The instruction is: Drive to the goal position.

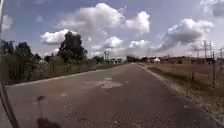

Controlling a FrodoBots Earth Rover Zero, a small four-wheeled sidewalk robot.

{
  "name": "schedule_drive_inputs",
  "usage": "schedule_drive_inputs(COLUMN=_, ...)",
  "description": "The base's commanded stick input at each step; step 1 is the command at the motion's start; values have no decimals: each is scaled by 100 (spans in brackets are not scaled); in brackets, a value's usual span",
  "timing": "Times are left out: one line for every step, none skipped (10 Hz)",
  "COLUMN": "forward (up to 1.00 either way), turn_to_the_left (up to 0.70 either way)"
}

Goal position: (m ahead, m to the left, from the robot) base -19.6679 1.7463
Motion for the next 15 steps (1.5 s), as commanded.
schedule_drive_inputs(forward=4, turn_to_the_left=0)
schedule_drive_inputs(forward=4, turn_to_the_left=0)
schedule_drive_inputs(forward=4, turn_to_the_left=0)
schedule_drive_inputs(forward=4, turn_to_the_left=0)
schedule_drive_inputs(forward=4, turn_to_the_left=0)
schedule_drive_inputs(forward=4, turn_to_the_left=0)
schedule_drive_inputs(forward=4, turn_to_the_left=0)
schedule_drive_inputs(forward=4, turn_to_the_left=0)
schedule_drive_inputs(forward=4, turn_to_the_left=0)
schedule_drive_inputs(forward=4, turn_to_the_left=0)
schedule_drive_inputs(forward=4, turn_to_the_left=0)
schedule_drive_inputs(forward=4, turn_to_the_left=0)
schedule_drive_inputs(forward=4, turn_to_the_left=0)
schedule_drive_inputs(forward=4, turn_to_the_left=0)
schedule_drive_inputs(forward=4, turn_to_the_left=0)
